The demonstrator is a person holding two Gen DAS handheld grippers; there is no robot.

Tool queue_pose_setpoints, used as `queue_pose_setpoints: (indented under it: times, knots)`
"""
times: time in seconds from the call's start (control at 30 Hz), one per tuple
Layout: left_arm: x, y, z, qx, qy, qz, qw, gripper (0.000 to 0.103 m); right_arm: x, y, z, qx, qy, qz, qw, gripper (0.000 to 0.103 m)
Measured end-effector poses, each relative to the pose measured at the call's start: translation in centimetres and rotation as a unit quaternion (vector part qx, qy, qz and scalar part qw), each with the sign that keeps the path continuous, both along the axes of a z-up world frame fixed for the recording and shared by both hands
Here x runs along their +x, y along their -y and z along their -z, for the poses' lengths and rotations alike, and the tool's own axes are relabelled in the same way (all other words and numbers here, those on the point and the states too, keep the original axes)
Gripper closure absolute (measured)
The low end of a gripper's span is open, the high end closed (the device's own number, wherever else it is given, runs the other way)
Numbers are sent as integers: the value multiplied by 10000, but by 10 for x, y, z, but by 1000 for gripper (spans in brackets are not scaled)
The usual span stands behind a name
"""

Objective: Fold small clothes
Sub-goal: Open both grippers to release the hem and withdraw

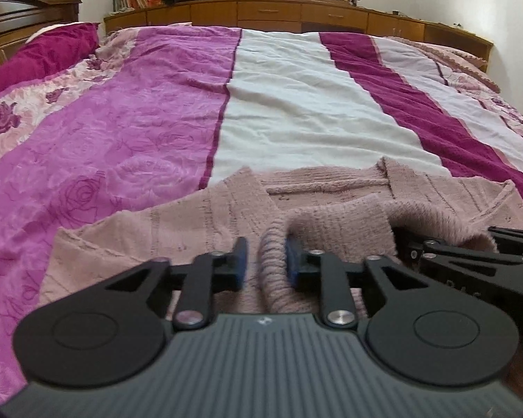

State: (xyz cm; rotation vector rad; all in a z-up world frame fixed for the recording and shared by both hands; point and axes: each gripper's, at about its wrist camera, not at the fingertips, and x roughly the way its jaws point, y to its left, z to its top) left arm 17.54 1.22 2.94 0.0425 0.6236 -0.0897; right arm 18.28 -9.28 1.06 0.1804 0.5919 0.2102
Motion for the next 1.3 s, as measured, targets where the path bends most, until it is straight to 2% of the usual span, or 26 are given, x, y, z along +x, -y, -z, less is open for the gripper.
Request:
queue_pose_setpoints:
  times: [0.17, 0.2, 0.27, 0.53, 0.6, 0.9, 1.3]
  knots:
    - [-6, -5, -7, -72, -83, -17, 9999, 65, -13, 3, -10, 229, 48, -17, 9997, 47]
    - [-8, -5, -9, -75, -99, -30, 9999, 61, -17, 3, -12, 227, 68, -17, 9997, 45]
    - [-14, -7, -13, -73, -112, -72, 9999, 57, -26, 5, -16, 245, 99, 12, 9997, 42]
    - [-44, -16, -25, -128, -140, -87, 9998, 56, -64, 25, -25, 382, 152, 251, 9988, 40]
    - [-51, -17, -28, -138, -140, -80, 9998, 56, -74, 33, -27, 406, 175, 376, 9983, 30]
    - [-81, -19, -35, -36, -187, -37, 9998, 56, -115, 54, -41, 362, 270, 528, 9976, 30]
    - [-109, -26, -32, -33, -270, -62, 9996, 56, -151, 44, -37, 169, 270, 431, 9986, 29]
